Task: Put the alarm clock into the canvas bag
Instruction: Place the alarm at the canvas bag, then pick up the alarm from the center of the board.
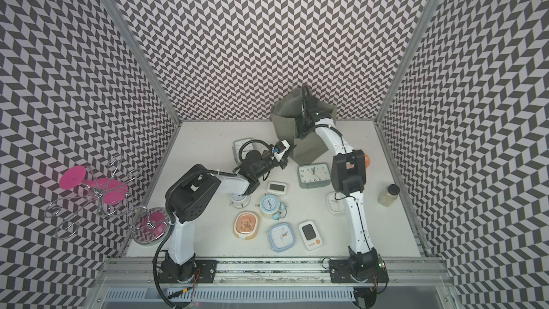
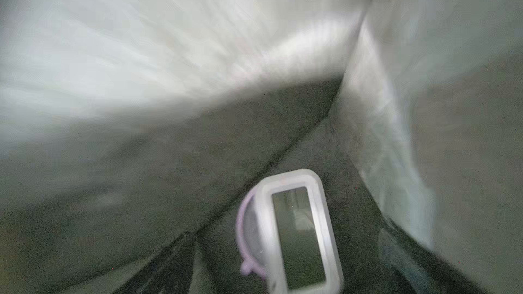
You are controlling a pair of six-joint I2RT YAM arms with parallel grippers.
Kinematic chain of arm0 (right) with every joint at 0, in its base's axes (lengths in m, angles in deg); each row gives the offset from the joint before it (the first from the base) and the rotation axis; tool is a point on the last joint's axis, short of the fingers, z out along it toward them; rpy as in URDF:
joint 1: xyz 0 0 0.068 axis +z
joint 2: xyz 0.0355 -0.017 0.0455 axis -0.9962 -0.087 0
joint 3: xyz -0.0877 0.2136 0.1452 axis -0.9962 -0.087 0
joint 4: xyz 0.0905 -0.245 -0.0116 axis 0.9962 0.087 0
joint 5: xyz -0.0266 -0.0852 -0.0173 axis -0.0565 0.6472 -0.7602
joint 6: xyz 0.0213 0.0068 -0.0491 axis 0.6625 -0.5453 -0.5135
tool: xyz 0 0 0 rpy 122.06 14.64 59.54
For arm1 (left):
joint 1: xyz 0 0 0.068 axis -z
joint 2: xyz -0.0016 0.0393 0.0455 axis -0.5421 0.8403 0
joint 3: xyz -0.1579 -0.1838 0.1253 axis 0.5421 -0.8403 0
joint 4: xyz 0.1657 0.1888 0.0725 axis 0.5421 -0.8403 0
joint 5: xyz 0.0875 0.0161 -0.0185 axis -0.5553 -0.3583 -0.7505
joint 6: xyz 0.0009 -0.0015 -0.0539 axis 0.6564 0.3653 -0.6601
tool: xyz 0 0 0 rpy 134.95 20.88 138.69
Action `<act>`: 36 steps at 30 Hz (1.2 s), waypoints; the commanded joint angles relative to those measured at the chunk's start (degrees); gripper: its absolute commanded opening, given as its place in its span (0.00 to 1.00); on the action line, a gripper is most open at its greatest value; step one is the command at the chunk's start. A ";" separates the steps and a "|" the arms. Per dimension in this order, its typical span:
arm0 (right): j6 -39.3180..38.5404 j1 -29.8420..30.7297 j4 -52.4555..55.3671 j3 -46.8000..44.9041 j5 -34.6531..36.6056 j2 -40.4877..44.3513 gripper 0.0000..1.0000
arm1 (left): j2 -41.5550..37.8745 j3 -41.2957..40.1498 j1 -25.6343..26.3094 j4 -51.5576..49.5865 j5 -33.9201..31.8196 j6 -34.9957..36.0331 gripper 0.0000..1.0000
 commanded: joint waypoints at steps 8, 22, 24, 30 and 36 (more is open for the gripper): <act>6.72 0.97 -9.81 -23.72 -5.82 33.54 0.99 | 1.29 0.49 -0.33 1.57 -0.30 -1.61 0.09; 18.14 0.45 -5.91 -70.70 8.07 72.53 0.99 | 0.39 -0.38 -0.33 1.65 -0.91 -1.56 0.09; 19.38 0.45 -2.67 -73.20 8.41 73.46 0.99 | 0.37 -0.39 -0.33 1.73 -0.87 -1.80 0.09; 19.91 0.40 6.32 -76.25 7.37 71.95 0.99 | 0.39 -0.56 -0.24 1.83 -0.69 -2.32 0.09; 23.18 0.42 7.94 -79.17 5.60 70.87 0.99 | 0.48 -0.65 -0.15 2.18 -0.66 -2.91 0.09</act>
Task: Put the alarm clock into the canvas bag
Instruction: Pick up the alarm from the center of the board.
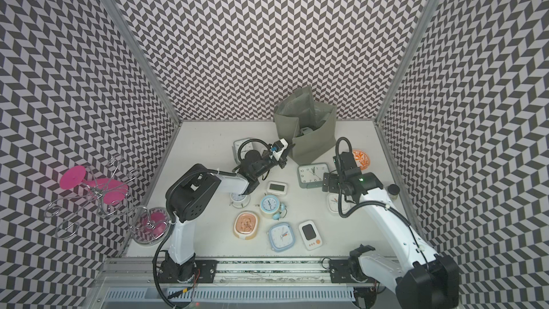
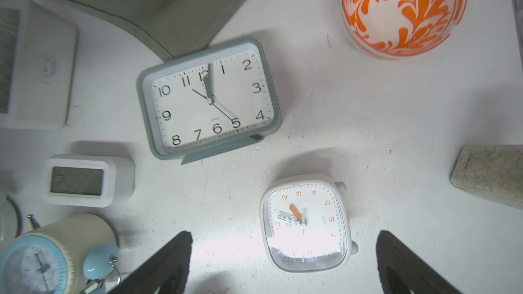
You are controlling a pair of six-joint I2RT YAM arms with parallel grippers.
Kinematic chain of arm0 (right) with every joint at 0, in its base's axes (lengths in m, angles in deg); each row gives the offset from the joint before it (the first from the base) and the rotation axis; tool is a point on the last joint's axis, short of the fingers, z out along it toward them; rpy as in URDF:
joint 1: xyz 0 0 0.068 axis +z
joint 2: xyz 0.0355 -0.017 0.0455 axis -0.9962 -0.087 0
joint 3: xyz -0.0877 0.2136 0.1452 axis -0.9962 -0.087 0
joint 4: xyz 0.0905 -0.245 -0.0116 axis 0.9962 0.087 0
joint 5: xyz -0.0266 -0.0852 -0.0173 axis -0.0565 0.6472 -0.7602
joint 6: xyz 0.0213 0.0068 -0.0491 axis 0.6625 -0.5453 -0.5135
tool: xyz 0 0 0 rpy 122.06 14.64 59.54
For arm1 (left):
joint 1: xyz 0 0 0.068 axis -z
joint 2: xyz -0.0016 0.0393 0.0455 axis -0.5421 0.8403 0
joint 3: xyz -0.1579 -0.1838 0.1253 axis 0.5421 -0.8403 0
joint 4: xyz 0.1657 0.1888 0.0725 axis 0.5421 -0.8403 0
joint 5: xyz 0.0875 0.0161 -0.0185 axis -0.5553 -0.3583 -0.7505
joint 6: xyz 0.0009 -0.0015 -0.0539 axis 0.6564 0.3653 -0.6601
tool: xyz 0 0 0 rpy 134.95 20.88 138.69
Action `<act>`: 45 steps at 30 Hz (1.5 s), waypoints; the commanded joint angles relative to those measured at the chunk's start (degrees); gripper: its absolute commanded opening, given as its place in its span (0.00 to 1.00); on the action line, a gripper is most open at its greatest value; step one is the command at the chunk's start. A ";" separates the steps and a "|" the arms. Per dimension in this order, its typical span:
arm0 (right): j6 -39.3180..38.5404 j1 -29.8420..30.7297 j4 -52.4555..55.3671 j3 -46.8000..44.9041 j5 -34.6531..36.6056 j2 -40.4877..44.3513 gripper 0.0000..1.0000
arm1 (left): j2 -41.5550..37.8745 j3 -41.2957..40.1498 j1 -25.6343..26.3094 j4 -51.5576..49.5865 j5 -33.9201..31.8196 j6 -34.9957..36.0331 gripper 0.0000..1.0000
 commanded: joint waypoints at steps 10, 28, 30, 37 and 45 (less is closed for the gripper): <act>6.50 -0.23 -1.59 -3.80 -1.23 -7.75 0.99 | 0.43 -1.16 0.31 2.10 -0.05 -1.88 0.09; 4.19 -0.49 -7.51 -5.41 0.75 -15.40 0.99 | -0.20 -1.38 0.33 1.77 -0.53 -1.26 0.10; 4.19 -0.49 -7.44 -5.39 -1.12 -15.15 0.99 | -0.20 -1.33 0.33 1.76 -0.53 -1.22 0.10; 4.57 -0.15 -7.23 -5.56 -6.35 -13.65 0.99 | -0.11 -1.42 0.42 1.59 -0.55 -1.19 0.10; 5.82 2.89 -7.35 -6.79 -6.74 -14.63 0.99 | 0.02 -1.33 0.42 1.50 -0.74 -0.98 0.10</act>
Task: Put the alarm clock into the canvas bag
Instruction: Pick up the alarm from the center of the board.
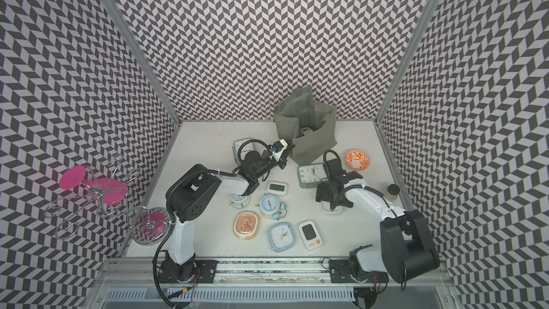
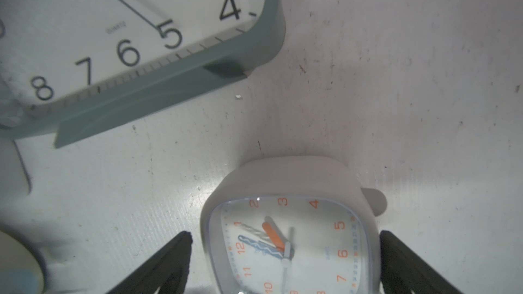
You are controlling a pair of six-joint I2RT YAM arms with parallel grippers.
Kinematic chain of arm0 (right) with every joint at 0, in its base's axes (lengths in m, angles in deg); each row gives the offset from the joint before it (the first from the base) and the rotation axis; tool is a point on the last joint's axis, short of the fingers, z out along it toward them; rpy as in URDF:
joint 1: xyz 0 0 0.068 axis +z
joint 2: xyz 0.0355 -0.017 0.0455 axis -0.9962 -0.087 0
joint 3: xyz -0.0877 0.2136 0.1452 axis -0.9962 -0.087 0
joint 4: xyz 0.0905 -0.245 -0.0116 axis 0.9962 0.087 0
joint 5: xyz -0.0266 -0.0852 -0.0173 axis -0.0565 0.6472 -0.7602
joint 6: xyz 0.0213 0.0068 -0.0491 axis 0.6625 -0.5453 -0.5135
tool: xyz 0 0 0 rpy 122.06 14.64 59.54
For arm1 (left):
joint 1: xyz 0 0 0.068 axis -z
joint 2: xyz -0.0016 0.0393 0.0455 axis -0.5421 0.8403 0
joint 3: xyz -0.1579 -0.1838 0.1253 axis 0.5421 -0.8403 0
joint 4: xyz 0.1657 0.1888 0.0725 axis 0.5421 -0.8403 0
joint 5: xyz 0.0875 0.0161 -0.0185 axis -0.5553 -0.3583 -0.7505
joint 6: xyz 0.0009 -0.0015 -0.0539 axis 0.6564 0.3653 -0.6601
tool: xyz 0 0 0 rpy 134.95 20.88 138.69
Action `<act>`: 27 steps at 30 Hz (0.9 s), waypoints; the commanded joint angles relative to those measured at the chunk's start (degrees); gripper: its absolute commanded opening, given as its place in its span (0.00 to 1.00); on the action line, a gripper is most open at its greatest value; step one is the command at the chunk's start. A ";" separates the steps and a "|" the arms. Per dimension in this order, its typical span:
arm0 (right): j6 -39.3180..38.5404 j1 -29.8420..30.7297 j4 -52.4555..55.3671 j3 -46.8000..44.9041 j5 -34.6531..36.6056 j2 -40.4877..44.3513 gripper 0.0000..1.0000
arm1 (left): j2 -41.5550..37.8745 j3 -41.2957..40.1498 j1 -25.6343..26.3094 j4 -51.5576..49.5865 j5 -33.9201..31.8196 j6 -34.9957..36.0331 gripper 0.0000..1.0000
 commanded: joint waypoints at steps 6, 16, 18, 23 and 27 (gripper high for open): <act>1.69 3.02 -2.01 -0.56 -0.49 -1.85 0.99 | 0.02 -0.59 0.20 0.91 -0.40 0.10 0.10; 2.36 4.13 -4.52 -0.63 0.82 -4.87 1.00 | -0.02 -0.59 0.19 0.96 -0.59 0.15 0.10; 2.46 4.23 -4.09 -0.41 1.15 -4.16 0.94 | -0.01 -0.59 0.17 0.91 -0.57 0.23 0.10; 2.63 4.48 -0.28 3.01 1.60 0.89 0.88 | 0.11 -0.37 0.08 0.74 -0.59 0.37 0.10; 2.72 4.76 5.04 9.73 3.06 6.67 0.86 | 0.54 0.26 0.02 0.32 -0.26 0.28 0.10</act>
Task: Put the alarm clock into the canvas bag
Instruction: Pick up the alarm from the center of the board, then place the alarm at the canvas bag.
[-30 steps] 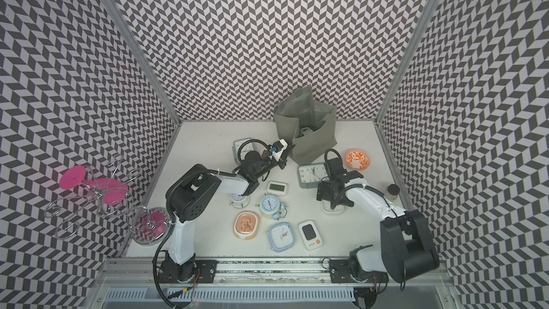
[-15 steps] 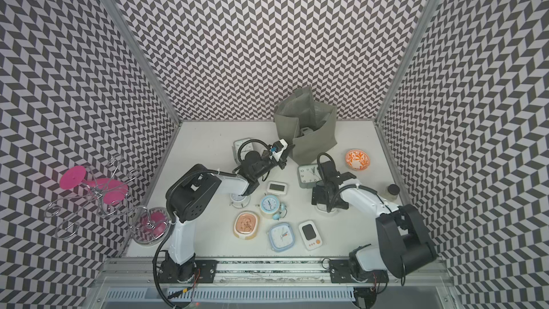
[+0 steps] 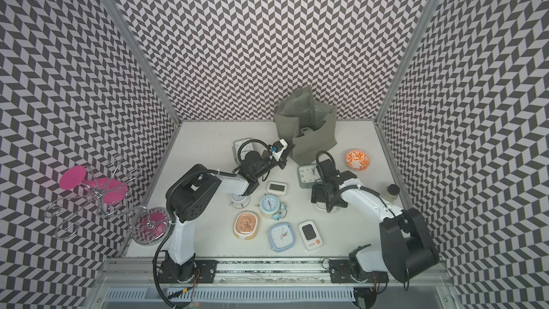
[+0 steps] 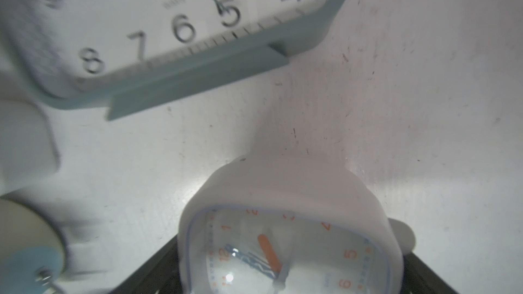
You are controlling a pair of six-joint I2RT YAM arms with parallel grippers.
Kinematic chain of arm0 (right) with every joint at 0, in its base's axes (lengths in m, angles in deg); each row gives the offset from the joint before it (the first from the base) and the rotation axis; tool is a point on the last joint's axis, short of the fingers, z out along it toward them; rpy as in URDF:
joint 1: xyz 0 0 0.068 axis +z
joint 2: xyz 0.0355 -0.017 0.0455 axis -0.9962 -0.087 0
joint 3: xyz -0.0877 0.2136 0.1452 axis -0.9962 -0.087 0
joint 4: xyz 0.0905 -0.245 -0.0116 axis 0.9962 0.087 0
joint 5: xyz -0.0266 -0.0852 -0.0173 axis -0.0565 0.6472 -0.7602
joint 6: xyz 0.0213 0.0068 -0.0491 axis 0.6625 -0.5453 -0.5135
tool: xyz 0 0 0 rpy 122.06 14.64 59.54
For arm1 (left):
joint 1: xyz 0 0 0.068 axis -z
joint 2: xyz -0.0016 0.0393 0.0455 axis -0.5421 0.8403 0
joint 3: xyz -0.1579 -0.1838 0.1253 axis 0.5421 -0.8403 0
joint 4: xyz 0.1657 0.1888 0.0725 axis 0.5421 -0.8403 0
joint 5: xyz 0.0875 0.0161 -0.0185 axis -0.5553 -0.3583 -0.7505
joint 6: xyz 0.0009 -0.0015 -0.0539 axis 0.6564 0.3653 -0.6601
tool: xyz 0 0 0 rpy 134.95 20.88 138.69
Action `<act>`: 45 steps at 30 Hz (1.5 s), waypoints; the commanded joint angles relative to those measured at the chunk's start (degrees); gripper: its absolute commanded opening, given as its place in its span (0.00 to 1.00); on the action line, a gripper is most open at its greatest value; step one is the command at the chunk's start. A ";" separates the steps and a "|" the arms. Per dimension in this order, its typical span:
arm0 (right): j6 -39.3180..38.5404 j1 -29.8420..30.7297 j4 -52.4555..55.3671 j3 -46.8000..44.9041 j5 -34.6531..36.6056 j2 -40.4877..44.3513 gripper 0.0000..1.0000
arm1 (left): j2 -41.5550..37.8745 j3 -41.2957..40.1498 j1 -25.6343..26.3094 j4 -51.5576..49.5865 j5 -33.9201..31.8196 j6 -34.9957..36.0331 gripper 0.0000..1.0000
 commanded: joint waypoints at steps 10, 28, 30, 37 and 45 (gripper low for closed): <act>-4.96 0.74 2.09 34.99 2.93 6.66 0.79 | 0.79 -0.02 -0.02 1.48 0.22 0.06 0.10; -15.31 -1.26 2.23 89.10 1.61 -37.94 0.79 | 0.84 0.03 0.36 1.31 1.01 0.08 0.10; -15.21 -2.50 1.13 89.96 1.26 -40.76 0.78 | 0.85 -0.04 0.37 1.22 0.99 0.12 0.10; -16.85 -5.62 -1.74 89.08 0.50 -47.01 0.76 | 1.20 0.02 0.46 1.22 1.07 0.25 0.10; -20.38 -5.78 -3.85 80.44 -0.62 -50.95 0.77 | 1.56 0.11 0.37 0.98 0.73 0.57 0.10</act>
